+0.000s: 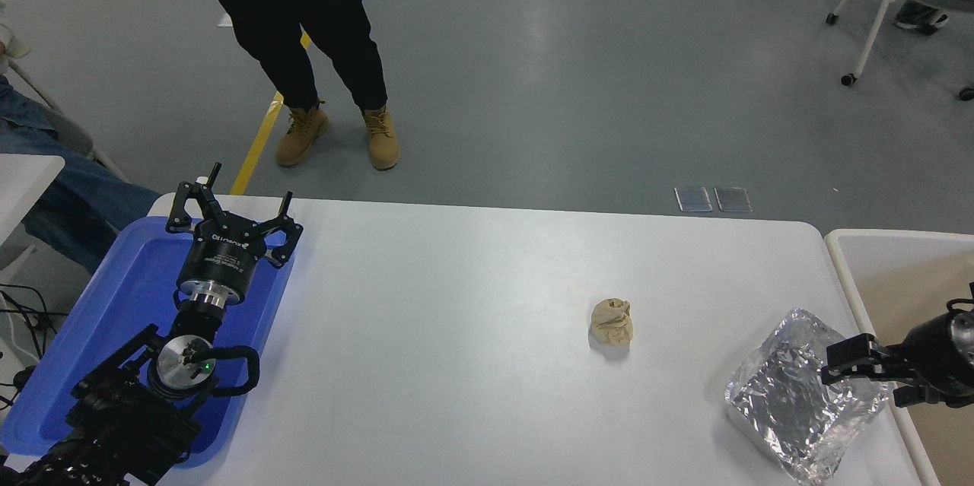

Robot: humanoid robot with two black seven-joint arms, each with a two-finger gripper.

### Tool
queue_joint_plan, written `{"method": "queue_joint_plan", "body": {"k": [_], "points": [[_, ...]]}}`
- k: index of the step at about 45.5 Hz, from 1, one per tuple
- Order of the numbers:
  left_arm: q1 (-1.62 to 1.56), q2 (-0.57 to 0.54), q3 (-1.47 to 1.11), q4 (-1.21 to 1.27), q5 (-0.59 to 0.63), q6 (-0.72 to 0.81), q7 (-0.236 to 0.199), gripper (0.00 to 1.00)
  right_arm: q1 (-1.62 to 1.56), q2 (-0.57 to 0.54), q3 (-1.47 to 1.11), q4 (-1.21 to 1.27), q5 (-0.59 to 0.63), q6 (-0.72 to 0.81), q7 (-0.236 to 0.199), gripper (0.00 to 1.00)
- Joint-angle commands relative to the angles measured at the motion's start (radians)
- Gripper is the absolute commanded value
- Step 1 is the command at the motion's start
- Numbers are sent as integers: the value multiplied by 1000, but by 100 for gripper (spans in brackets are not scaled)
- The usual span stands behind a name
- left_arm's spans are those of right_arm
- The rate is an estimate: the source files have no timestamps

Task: Pick up foil plate and place in dustbin

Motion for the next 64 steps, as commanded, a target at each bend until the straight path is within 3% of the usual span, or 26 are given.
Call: {"method": "queue_joint_plan", "body": {"k": [1, 35, 53, 60, 64], "points": [[0, 0, 0, 0, 0, 0, 0, 100, -96, -15, 77, -24, 15, -15, -2, 100], [0, 0, 0, 0, 0, 0, 0, 100, -311, -12, 254, -127, 60, -50, -15, 100], [0, 0, 0, 0, 0, 0, 0, 100, -354, 52, 293, -187, 60, -54, -22, 99], [0, 0, 0, 0, 0, 0, 0, 100, -363, 80, 297, -227, 60, -54, -22, 97], [0, 0, 0, 0, 0, 0, 0, 100, -364, 92, 297, -236, 60, -54, -25, 88]]}}
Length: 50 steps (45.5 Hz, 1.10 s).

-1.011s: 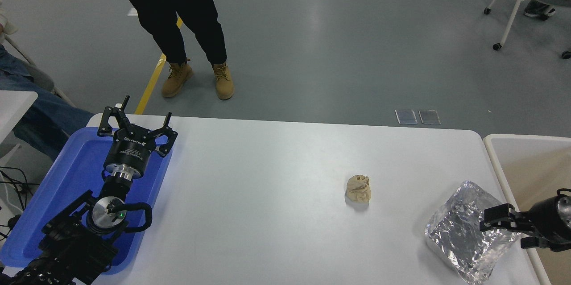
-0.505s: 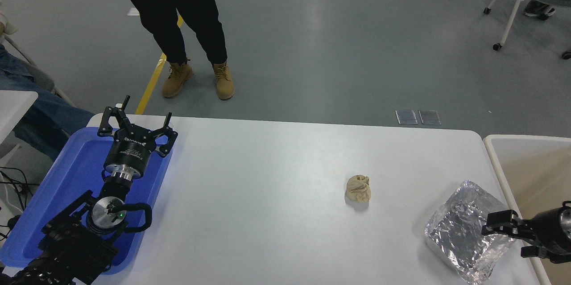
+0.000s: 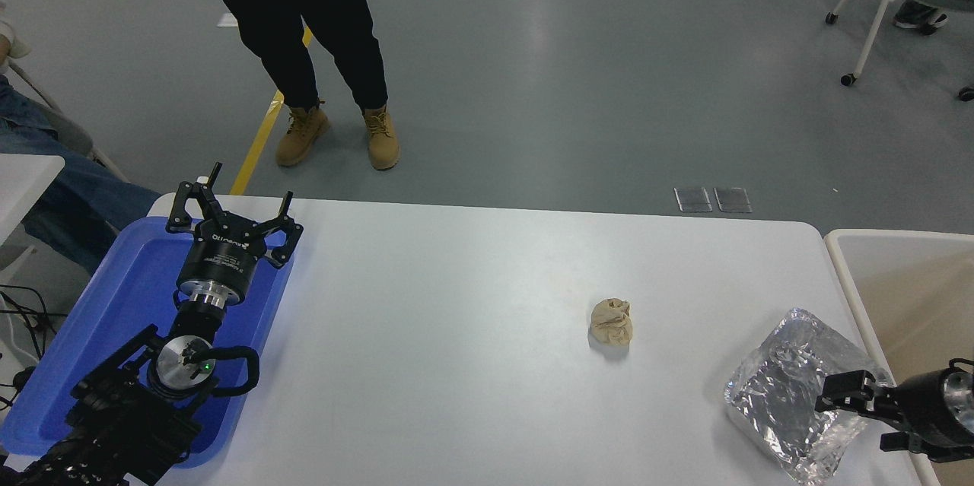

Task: Pick up foil plate and place in dustbin

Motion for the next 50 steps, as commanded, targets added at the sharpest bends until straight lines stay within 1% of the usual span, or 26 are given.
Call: {"method": "queue_joint_plan", "body": {"k": [1, 2, 5, 8, 10, 16, 20, 22, 24, 25, 40, 50], "points": [[0, 0, 0, 0, 0, 0, 0, 100, -15, 40, 10, -42, 0, -3, -4, 86], [0, 0, 0, 0, 0, 0, 0, 100, -16, 42, 10, -47, 0, -3, -4, 84], [0, 0, 0, 1, 0, 0, 0, 100, -18, 49, 10, -57, -1, -3, -6, 72], [0, 0, 0, 0, 0, 0, 0, 100, -24, 52, 10, -62, 0, -3, -15, 66], [0, 0, 0, 0, 0, 0, 0, 100, -24, 54, 10, -63, 0, -3, -19, 59], [0, 0, 0, 1, 0, 0, 0, 100, -26, 55, 10, -65, 0, -4, -21, 42], [0, 0, 0, 0, 0, 0, 0, 100, -24, 52, 10, -66, 2, -7, -21, 32], [0, 0, 0, 0, 0, 0, 0, 100, -24, 52, 10, -66, 2, -7, -21, 23], [0, 0, 0, 0, 0, 0, 0, 100, -24, 52, 10, -68, 2, -7, -19, 5], [0, 0, 0, 0, 0, 0, 0, 100, -24, 52, 10, -68, 2, -7, -19, 0], [0, 0, 0, 0, 0, 0, 0, 100, -23, 52, 21, -68, 3, -15, -21, 0], [0, 0, 0, 0, 0, 0, 0, 100, -12, 52, 24, -62, 26, -13, -19, 0]]}}
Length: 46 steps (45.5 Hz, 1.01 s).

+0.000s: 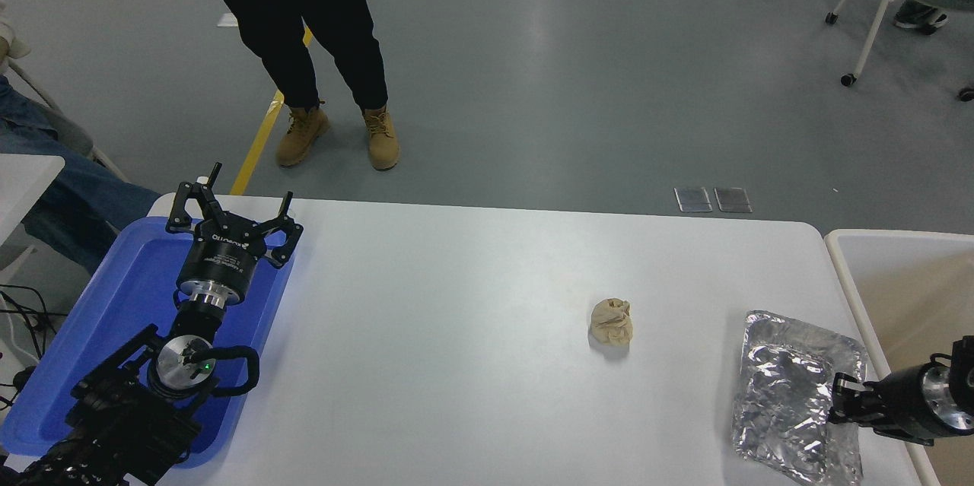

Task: Pick up foil plate and place in dustbin

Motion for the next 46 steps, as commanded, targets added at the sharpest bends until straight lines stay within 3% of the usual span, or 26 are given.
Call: {"method": "queue_joint_plan", "body": {"k": [1, 22, 46], "points": [[0, 0, 0, 0, 0, 0, 0, 100, 12, 0, 3, 10, 14, 0, 0, 0], [-2, 0, 0, 0, 2, 0, 2, 100, 206, -127, -65, 191, 14, 32, -6, 0], [-2, 0, 0, 0, 2, -1, 3, 100, 731, -244, -478, 449, 18, 89, -11, 0]]}}
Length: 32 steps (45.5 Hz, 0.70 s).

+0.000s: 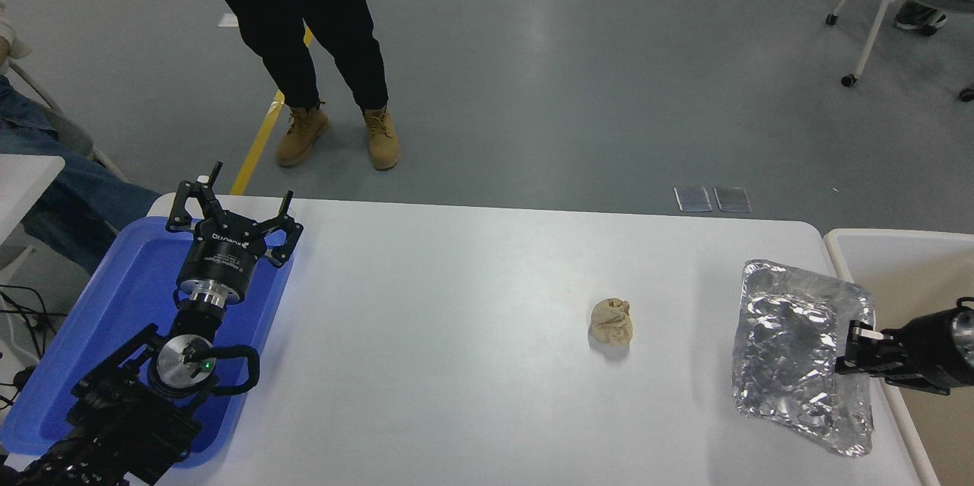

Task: Pick up foil plate and place in dustbin

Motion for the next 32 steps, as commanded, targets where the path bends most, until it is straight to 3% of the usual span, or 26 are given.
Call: {"method": "queue_joint_plan", "body": {"k": [1, 21, 32], "points": [[0, 0, 0, 0, 0, 0, 0, 100, 295, -30, -238, 121, 7, 34, 0, 0], [0, 0, 0, 0, 0, 0, 2, 100, 769, 57, -630, 256, 90, 97, 0, 0], [2, 0, 0, 0, 0, 0, 0, 100, 1004, 191, -790, 325, 176, 144, 0, 0]]}}
